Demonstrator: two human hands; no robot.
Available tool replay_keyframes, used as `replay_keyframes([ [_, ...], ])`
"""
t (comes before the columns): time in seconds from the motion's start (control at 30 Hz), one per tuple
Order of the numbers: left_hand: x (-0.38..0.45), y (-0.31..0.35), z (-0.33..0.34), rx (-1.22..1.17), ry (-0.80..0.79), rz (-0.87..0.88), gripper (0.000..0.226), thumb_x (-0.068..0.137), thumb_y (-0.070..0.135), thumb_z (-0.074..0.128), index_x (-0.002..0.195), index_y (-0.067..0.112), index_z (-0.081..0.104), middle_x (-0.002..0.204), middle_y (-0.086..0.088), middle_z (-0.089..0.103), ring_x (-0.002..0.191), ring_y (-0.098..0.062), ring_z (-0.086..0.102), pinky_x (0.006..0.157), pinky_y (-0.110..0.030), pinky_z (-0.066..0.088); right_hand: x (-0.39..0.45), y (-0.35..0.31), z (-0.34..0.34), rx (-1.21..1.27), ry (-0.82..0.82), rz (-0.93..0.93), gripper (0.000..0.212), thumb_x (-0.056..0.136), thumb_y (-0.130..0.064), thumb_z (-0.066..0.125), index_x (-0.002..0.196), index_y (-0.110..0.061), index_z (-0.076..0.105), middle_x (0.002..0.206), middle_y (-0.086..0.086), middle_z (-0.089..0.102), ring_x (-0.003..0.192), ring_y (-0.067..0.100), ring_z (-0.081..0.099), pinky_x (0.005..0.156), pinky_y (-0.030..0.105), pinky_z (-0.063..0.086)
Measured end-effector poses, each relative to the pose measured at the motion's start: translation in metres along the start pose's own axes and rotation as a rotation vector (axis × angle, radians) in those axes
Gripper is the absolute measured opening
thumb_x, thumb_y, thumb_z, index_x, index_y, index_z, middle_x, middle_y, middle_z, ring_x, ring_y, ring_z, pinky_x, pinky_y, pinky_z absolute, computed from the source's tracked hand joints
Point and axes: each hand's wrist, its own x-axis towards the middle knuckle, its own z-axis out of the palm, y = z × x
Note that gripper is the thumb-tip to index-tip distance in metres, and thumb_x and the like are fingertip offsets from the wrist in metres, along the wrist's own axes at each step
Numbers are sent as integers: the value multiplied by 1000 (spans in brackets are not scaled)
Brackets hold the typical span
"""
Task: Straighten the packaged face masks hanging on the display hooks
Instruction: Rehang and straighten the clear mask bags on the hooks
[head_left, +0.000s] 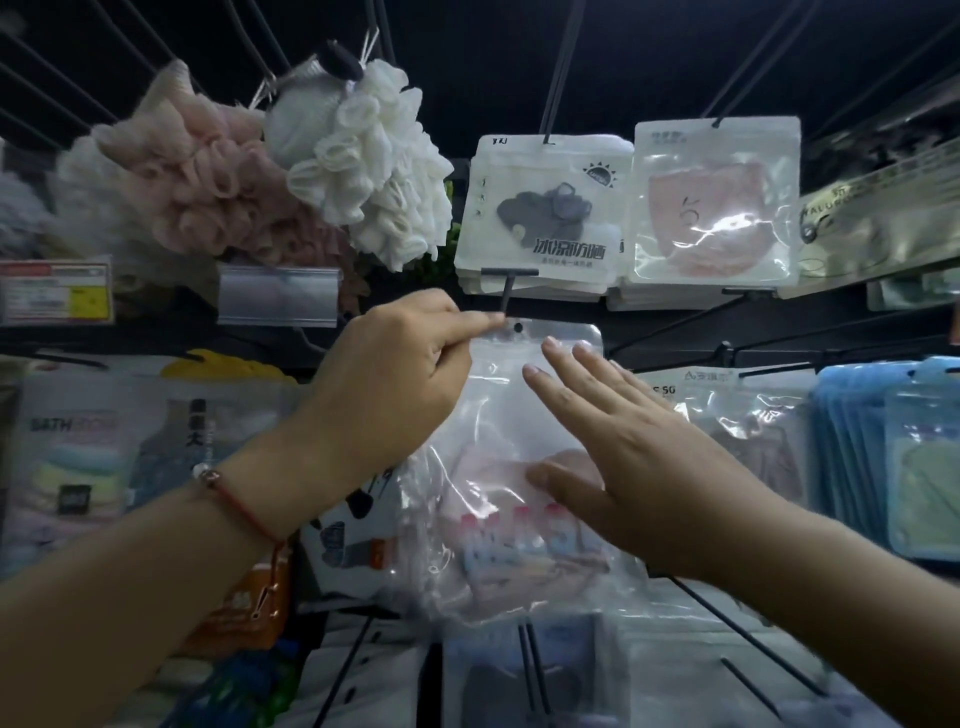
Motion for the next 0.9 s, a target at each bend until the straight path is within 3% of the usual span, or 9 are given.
replay_keyframes([
  [0.07,-2,-3,2,17,-2,-42,37,95,13,52,124,28,69,81,8,59,62,-9,55,59,-39,52,2,-1,4,21,-3,7,82,83,-73,8,154,-34,-10,158,-12,-24,146,9,-22,107,20,-22],
  [0.17,-5,-8,3,26,-7,-100,36,95,14,52,122,30,70,81,9,59,58,-8,53,54,-35,50,4,-4,5,48,-17,-2,76,92,-70,17,154,-35,-11,157,-14,-25,145,8,-24,104,18,-25],
  [0.27,-6,-9,6,43,-26,-135,35,96,12,56,121,33,70,84,15,60,63,-3,54,59,-27,48,6,-6,6,96,-63,8,76,96,-64,30,154,-34,-9,157,-13,-25,145,9,-24,106,17,-23],
  [0.43,-11,-8,11,206,-53,-74,35,97,15,57,127,31,67,87,10,60,81,-12,55,66,-38,54,8,-3,10,136,-85,20,76,97,-59,36,156,-30,-1,161,-9,-19,147,11,-19,111,20,-16],
  [0.6,-15,-8,16,325,-55,-51,36,95,19,60,129,28,66,89,2,55,84,-18,48,75,-39,50,7,0,10,169,-104,34,75,98,-59,38,156,-31,0,161,-10,-18,148,11,-16,108,20,-15],
  [0.67,-18,-8,18,369,-60,-53,37,94,19,63,129,29,66,98,-2,57,90,-22,49,82,-44,49,7,0,11,172,-97,37,74,98,-59,37,156,-31,0,161,-10,-18,148,11,-16,107,20,-15],
  [0.77,-25,-7,19,416,-107,-103,37,96,25,60,133,29,63,126,-10,56,116,-28,47,99,-50,41,4,-1,13,173,-100,44,75,98,-60,37,156,-32,0,161,-10,-18,148,11,-16,105,20,-17],
  [0.9,-47,7,16,357,-195,-211,49,96,44,40,141,31,54,159,-9,32,146,-28,26,116,-51,24,-13,-3,18,215,-80,79,74,98,-58,38,156,-33,1,162,-11,-14,147,8,-16,108,21,-15],
])
